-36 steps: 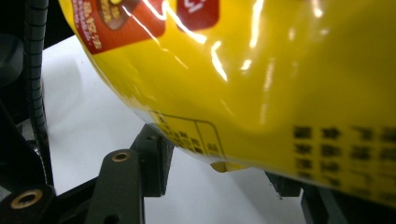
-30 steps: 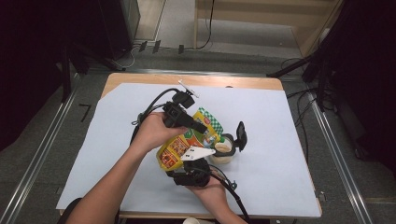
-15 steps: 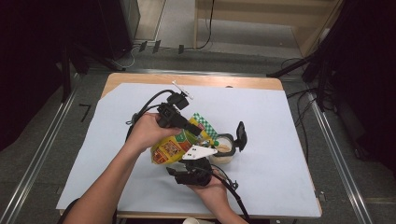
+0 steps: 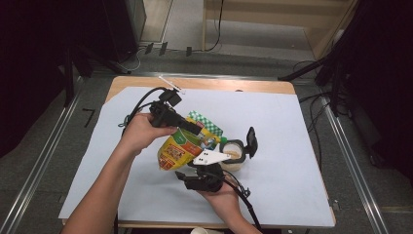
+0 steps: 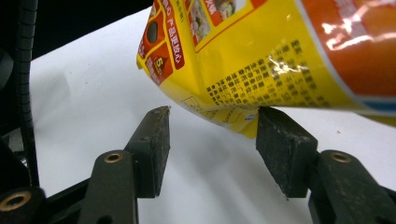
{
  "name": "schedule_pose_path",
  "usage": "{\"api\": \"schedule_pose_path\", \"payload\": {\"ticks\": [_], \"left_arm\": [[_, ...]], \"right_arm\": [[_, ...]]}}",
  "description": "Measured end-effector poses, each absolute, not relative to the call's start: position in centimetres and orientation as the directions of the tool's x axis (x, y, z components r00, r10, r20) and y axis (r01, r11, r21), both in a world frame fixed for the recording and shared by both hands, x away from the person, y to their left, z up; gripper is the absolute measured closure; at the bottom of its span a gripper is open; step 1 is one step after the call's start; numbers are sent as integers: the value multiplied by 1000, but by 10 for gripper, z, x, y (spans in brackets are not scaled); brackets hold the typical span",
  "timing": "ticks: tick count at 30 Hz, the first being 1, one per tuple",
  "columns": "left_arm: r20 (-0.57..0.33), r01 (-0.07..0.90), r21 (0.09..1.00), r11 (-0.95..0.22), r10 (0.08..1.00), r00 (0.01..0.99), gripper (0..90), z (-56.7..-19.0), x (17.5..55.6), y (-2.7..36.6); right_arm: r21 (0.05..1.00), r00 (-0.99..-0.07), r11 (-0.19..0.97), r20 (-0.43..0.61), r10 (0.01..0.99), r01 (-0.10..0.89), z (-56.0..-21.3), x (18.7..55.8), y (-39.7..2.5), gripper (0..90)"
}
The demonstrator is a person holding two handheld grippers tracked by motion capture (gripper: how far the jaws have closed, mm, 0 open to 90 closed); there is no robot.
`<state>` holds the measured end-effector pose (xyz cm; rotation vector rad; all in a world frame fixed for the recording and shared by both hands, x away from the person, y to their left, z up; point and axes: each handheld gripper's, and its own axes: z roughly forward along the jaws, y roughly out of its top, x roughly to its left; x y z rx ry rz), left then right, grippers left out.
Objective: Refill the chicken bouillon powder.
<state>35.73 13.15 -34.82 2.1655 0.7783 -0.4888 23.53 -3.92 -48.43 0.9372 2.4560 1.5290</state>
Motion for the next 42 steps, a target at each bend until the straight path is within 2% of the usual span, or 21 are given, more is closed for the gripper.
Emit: {"api": "schedule_pose_path", "payload": {"ticks": [7,18,30,35,42], "left_arm": [[-588,690,562,-457,366,721,900,-342,362,153],[-584,701,609,-371,389,713,900,-336,369,182],[-586,737,612,-287,460,667,900,-350,385,202],[-540,721,639,-266,513,667,900,-354,388,207],[-546,726,638,-256,515,661,899,-362,392,214]], "right_arm": [[858,-804,283,218,553,428,-479,238,-46,462],[877,-808,278,183,560,391,-477,238,-49,439],[864,-815,308,180,550,399,-481,237,-44,439],[862,-813,306,185,552,404,-482,238,-45,438],[861,-815,311,183,550,403,-482,238,-45,438]]}}
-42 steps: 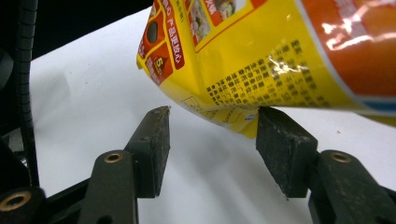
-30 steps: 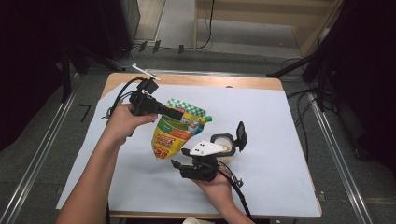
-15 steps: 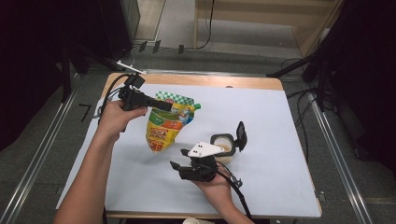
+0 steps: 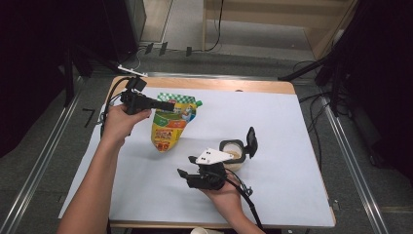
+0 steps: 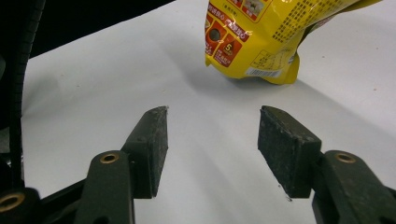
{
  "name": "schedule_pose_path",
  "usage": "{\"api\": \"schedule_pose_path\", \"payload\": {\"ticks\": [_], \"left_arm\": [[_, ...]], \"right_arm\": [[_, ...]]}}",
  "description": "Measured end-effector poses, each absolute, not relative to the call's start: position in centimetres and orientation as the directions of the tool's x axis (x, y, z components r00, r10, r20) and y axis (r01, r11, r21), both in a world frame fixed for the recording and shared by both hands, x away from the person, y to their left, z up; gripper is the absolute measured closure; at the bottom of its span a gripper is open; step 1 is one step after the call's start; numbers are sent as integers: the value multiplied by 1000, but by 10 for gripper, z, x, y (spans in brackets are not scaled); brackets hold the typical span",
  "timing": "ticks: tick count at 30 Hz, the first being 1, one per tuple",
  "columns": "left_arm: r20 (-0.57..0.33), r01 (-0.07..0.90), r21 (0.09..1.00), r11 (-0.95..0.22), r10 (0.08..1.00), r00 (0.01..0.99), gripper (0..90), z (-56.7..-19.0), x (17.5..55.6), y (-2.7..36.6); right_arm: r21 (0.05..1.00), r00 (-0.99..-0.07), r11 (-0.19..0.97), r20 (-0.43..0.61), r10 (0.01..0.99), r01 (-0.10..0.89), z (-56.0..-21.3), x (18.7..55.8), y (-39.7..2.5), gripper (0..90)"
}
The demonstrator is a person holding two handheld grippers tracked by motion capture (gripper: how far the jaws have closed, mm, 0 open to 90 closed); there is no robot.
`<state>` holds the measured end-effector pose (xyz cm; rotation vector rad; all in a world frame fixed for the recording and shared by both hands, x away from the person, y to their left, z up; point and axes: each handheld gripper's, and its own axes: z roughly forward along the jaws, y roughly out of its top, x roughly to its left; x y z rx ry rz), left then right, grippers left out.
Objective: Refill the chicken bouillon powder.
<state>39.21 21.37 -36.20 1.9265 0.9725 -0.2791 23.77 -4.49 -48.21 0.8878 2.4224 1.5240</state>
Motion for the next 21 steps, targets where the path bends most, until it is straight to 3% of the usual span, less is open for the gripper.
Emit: {"api": "schedule_pose_path", "payload": {"ticks": [9,21], "left_arm": [[-523,723,635,-273,536,662,808,-360,390,216],[-487,700,637,-323,535,690,767,-356,384,212]], "right_arm": [[862,-814,310,179,552,400,-482,238,-46,438],[863,-815,312,177,551,398,-482,238,-46,439]]}}
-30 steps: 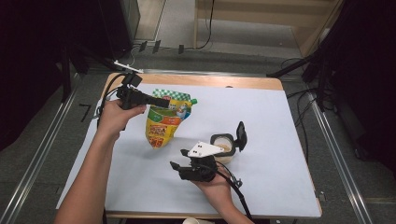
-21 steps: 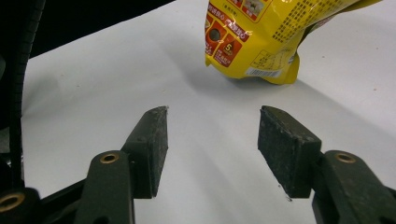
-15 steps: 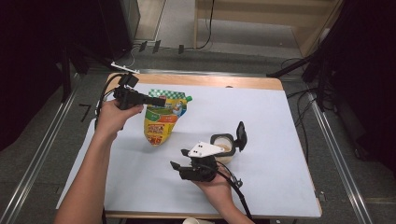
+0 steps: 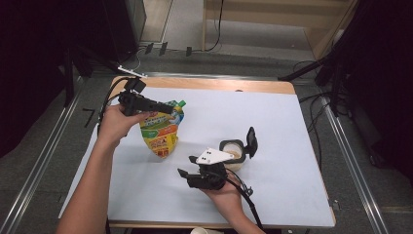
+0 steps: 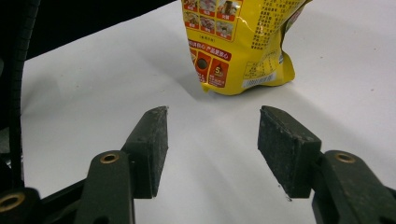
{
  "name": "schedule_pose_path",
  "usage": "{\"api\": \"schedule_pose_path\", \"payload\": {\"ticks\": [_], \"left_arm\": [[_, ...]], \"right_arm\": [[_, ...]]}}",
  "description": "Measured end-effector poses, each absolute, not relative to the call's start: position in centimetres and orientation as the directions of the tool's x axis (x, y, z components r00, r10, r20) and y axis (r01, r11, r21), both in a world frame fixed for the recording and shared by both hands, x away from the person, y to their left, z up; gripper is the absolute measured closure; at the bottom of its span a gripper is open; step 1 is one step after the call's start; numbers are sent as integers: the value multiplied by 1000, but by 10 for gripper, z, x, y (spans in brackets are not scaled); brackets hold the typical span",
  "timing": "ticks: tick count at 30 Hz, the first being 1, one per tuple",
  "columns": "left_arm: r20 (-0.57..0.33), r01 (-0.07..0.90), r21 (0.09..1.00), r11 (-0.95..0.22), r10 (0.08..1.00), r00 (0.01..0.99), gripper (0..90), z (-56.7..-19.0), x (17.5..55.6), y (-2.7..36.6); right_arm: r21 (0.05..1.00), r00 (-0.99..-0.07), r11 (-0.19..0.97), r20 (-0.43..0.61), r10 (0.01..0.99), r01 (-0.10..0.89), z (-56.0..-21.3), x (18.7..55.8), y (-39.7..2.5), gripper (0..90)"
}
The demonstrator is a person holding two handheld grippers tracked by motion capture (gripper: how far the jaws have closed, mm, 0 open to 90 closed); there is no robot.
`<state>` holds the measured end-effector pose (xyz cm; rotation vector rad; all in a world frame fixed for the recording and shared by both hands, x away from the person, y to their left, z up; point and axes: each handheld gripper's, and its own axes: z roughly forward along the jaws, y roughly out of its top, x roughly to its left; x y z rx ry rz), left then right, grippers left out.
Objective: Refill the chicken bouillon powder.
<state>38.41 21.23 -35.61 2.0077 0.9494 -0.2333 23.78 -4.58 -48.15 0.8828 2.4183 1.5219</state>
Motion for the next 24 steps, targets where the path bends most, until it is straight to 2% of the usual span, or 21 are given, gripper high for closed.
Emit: {"api": "schedule_pose_path", "payload": {"ticks": [7,24], "left_arm": [[-466,690,641,-337,543,698,734,-355,375,212],[-509,709,647,-282,533,676,624,-351,369,223]], "right_arm": [[863,-818,322,163,552,390,-480,235,-45,440],[859,-823,321,181,539,399,-476,235,-48,443]]}}
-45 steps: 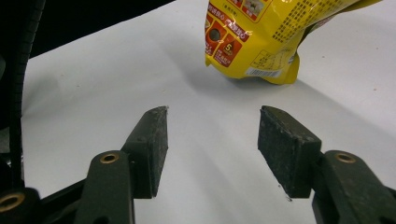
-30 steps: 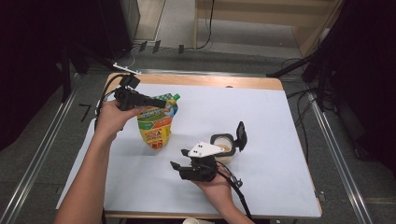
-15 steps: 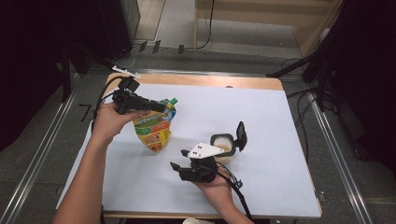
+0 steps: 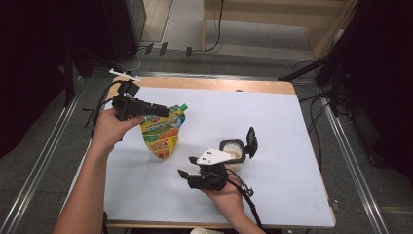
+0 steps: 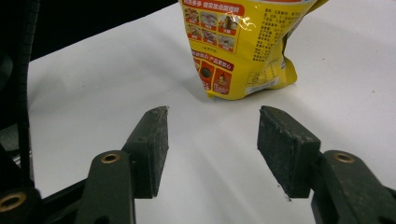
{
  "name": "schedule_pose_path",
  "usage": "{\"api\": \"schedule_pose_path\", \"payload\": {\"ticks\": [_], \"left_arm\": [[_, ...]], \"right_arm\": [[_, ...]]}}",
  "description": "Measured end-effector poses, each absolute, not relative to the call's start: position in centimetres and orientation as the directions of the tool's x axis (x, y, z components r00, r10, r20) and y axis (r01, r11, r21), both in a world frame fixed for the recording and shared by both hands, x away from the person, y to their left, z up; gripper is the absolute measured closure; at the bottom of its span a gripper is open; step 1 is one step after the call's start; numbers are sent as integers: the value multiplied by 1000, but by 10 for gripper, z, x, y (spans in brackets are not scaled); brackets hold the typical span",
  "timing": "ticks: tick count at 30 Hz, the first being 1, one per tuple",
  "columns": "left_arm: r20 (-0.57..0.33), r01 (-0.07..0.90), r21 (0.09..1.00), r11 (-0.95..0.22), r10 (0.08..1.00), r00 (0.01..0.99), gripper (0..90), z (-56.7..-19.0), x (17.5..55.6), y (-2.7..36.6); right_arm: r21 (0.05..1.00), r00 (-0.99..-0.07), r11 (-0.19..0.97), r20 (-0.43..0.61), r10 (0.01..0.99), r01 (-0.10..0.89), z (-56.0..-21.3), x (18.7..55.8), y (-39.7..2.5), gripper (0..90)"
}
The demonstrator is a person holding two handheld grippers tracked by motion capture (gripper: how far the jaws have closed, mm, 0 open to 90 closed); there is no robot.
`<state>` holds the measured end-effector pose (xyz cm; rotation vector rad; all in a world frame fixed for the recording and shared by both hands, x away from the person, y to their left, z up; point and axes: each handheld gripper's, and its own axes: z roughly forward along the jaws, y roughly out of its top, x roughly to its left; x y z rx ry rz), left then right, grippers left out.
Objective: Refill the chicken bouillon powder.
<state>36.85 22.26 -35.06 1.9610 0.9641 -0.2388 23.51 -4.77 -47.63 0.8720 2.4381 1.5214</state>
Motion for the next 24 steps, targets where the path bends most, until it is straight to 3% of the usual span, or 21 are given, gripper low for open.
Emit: {"api": "schedule_pose_path", "payload": {"ticks": [24], "left_arm": [[-482,695,682,-228,576,661,577,-330,365,244]], "right_arm": [[830,-837,360,210,505,425,-475,235,-45,443]]}}
